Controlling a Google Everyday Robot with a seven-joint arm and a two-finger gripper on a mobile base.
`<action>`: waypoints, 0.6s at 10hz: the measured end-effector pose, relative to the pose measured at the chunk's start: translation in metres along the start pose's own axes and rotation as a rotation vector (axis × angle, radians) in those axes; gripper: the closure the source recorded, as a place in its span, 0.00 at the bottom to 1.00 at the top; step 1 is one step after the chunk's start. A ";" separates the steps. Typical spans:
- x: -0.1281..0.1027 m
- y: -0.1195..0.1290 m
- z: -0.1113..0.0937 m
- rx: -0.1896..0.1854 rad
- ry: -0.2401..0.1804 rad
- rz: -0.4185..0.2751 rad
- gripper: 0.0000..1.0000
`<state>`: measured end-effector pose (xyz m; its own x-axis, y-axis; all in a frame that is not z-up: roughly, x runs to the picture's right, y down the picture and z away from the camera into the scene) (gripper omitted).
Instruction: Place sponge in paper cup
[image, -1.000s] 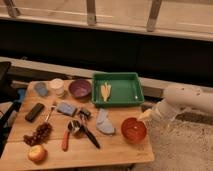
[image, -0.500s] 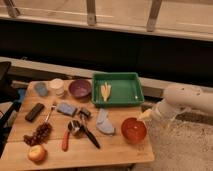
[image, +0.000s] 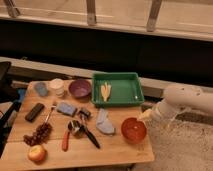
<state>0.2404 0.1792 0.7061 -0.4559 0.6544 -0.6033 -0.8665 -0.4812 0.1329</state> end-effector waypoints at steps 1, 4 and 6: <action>0.000 0.000 0.000 0.001 0.000 -0.001 0.20; 0.001 0.011 -0.008 0.028 -0.026 -0.073 0.20; 0.003 0.044 -0.012 0.051 -0.042 -0.158 0.20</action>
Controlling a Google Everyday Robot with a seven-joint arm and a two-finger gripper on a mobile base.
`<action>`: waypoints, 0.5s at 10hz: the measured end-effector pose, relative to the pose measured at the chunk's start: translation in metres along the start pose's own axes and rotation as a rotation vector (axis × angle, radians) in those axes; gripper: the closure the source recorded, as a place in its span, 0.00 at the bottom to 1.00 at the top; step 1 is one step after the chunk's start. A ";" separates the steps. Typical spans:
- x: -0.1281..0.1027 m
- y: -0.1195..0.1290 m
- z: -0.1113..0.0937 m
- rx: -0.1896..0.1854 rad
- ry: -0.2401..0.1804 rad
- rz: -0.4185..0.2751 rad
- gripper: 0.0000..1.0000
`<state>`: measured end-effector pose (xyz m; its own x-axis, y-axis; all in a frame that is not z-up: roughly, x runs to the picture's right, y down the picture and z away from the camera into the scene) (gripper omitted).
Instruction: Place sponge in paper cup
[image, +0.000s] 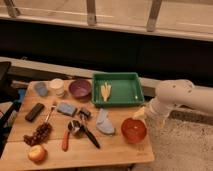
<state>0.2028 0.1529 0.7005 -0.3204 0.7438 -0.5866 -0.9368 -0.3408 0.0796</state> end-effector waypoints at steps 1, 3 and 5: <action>-0.002 0.021 -0.002 0.009 -0.008 -0.045 0.20; -0.002 0.073 -0.003 0.021 -0.021 -0.150 0.20; 0.001 0.121 -0.002 0.030 -0.023 -0.256 0.20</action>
<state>0.0889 0.1116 0.7081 -0.0748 0.8166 -0.5724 -0.9914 -0.1225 -0.0453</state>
